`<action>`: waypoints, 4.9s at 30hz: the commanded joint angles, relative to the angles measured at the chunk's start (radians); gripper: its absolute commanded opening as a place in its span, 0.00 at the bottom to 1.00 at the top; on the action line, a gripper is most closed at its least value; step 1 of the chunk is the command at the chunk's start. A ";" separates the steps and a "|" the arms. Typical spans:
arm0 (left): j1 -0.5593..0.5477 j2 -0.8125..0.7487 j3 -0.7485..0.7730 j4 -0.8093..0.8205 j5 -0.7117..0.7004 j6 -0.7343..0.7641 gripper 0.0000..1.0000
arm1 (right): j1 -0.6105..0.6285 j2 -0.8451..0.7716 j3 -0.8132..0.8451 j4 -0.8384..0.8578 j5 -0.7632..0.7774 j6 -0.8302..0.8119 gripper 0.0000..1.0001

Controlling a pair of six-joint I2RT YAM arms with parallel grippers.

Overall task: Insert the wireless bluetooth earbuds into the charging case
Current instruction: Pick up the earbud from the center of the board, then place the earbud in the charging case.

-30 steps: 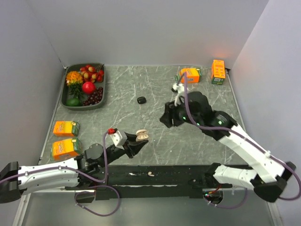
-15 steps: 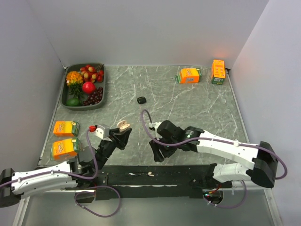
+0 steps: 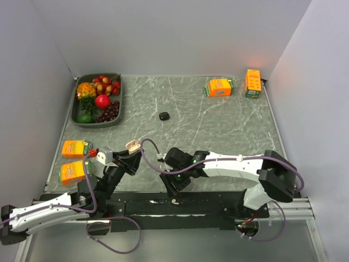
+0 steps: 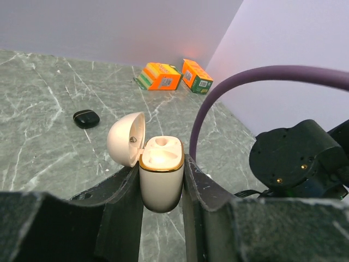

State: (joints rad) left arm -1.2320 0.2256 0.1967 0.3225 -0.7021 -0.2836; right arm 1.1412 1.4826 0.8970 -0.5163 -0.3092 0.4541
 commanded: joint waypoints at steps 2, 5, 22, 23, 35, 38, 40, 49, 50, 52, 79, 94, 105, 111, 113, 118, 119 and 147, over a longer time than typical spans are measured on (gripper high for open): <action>-0.001 -0.022 0.009 -0.031 -0.005 -0.003 0.01 | 0.018 0.064 0.069 0.042 -0.041 0.011 0.57; -0.003 -0.016 0.012 -0.025 0.001 0.003 0.01 | 0.028 0.097 0.075 0.039 -0.060 0.011 0.57; -0.003 -0.011 0.010 -0.031 0.007 -0.008 0.01 | 0.041 0.166 0.028 0.044 -0.053 0.023 0.55; -0.001 -0.009 0.010 -0.033 0.007 -0.008 0.01 | 0.043 0.169 0.022 0.047 -0.053 0.024 0.55; -0.001 0.000 0.010 -0.034 0.009 -0.011 0.01 | 0.046 0.182 0.003 0.058 -0.044 0.028 0.50; -0.001 -0.002 0.009 -0.033 0.010 -0.011 0.01 | 0.049 0.189 0.000 0.052 -0.044 0.024 0.48; -0.003 0.000 0.010 -0.031 0.012 -0.011 0.01 | 0.052 0.189 -0.003 0.055 -0.045 0.024 0.47; -0.001 0.004 0.012 -0.036 0.013 -0.012 0.01 | 0.058 0.197 -0.018 0.052 -0.053 0.024 0.42; -0.003 0.003 0.010 -0.036 0.013 -0.014 0.01 | 0.060 0.196 -0.020 0.052 -0.053 0.026 0.41; -0.001 0.003 0.010 -0.037 0.015 -0.015 0.01 | 0.060 0.189 -0.026 0.050 -0.047 0.028 0.39; -0.001 -0.002 0.020 -0.013 0.007 0.011 0.01 | -0.234 -0.122 0.066 0.021 -0.097 0.021 0.00; 0.002 0.141 -0.080 0.504 0.206 0.207 0.01 | -0.514 -0.518 0.030 0.585 -0.304 0.239 0.00; 0.153 0.409 -0.006 0.799 0.581 0.066 0.01 | -0.512 -0.582 -0.162 1.089 -0.361 0.364 0.00; 0.197 0.474 0.047 0.779 0.668 0.037 0.01 | -0.502 -0.570 -0.135 1.124 -0.392 0.351 0.00; 0.198 0.491 0.063 0.771 0.679 0.041 0.01 | -0.488 -0.550 -0.112 1.118 -0.406 0.339 0.00; 0.200 0.529 0.092 0.727 0.717 0.050 0.01 | -0.431 -0.501 -0.044 1.082 -0.421 0.267 0.00; 0.198 0.531 0.092 0.724 0.719 0.052 0.01 | -0.423 -0.493 -0.035 1.076 -0.418 0.243 0.00; 0.200 0.549 0.070 0.728 0.753 0.027 0.01 | -0.314 -0.392 -0.035 1.113 -0.406 0.169 0.00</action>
State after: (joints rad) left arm -1.0370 0.7845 0.2485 1.0012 0.0307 -0.2325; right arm 0.8131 1.0901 0.8379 0.5320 -0.7082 0.6487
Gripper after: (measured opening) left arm 0.335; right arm 0.252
